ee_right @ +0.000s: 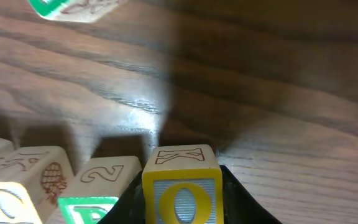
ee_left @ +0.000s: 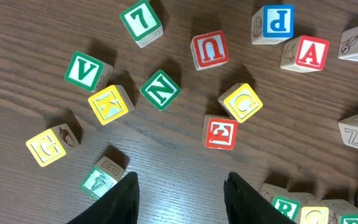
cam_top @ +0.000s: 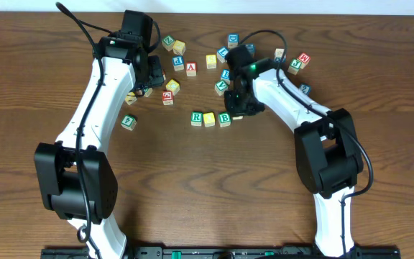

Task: Spell out ROBOT
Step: 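Carry the yellow O block and set it right of B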

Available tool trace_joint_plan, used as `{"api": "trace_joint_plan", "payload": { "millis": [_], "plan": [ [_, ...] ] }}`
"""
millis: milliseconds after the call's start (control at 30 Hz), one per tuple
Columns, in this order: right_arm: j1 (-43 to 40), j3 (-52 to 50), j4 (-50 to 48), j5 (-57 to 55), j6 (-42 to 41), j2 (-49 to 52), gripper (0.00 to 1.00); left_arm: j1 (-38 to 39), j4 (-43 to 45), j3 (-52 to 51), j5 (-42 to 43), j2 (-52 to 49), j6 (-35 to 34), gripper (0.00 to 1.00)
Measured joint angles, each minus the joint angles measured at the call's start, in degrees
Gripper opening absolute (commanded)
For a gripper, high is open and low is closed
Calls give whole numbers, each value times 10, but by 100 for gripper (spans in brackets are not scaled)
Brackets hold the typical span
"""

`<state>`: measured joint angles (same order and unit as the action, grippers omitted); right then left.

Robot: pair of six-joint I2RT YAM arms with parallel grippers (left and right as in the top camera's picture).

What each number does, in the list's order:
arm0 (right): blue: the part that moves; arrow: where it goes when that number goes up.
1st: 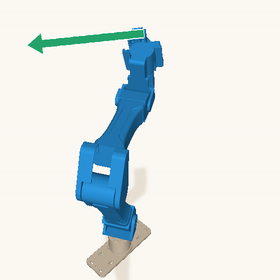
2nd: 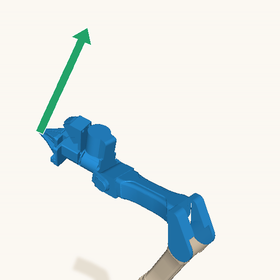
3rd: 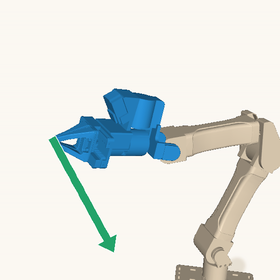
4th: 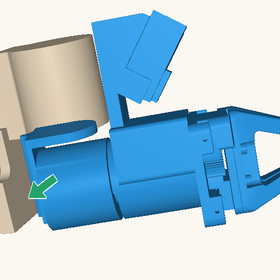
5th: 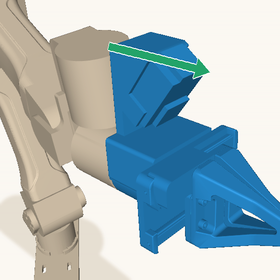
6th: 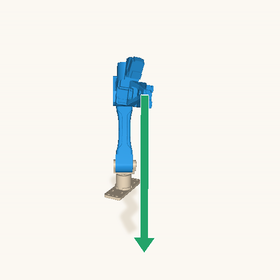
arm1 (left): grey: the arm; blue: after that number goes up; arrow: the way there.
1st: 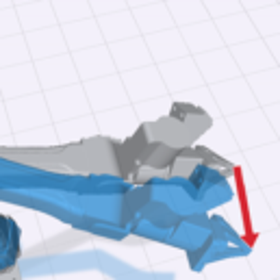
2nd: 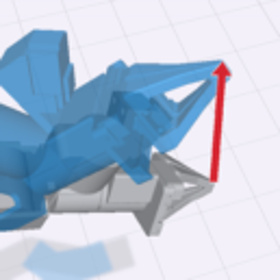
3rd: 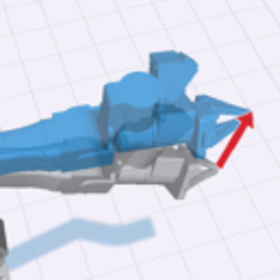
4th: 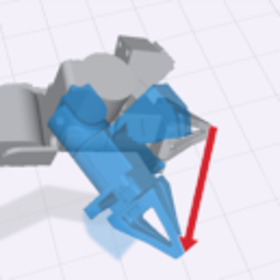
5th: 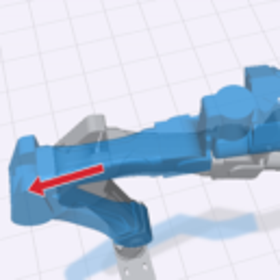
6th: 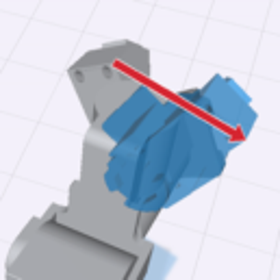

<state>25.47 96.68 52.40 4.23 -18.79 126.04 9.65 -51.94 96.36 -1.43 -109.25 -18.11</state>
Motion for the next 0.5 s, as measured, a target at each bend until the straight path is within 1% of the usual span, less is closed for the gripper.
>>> {"api": "trace_joint_plan", "payload": {
  "millis": [433, 500],
  "plan": [
    [12, -4, 13, 0, 0, 0, 28, 0, 0, 0, 0, 0, 0, 44],
    [17, -4, 20, 1, 0, 0, 31, 0, 0, 0, 0, 0, 0, 44]
  ]
}}
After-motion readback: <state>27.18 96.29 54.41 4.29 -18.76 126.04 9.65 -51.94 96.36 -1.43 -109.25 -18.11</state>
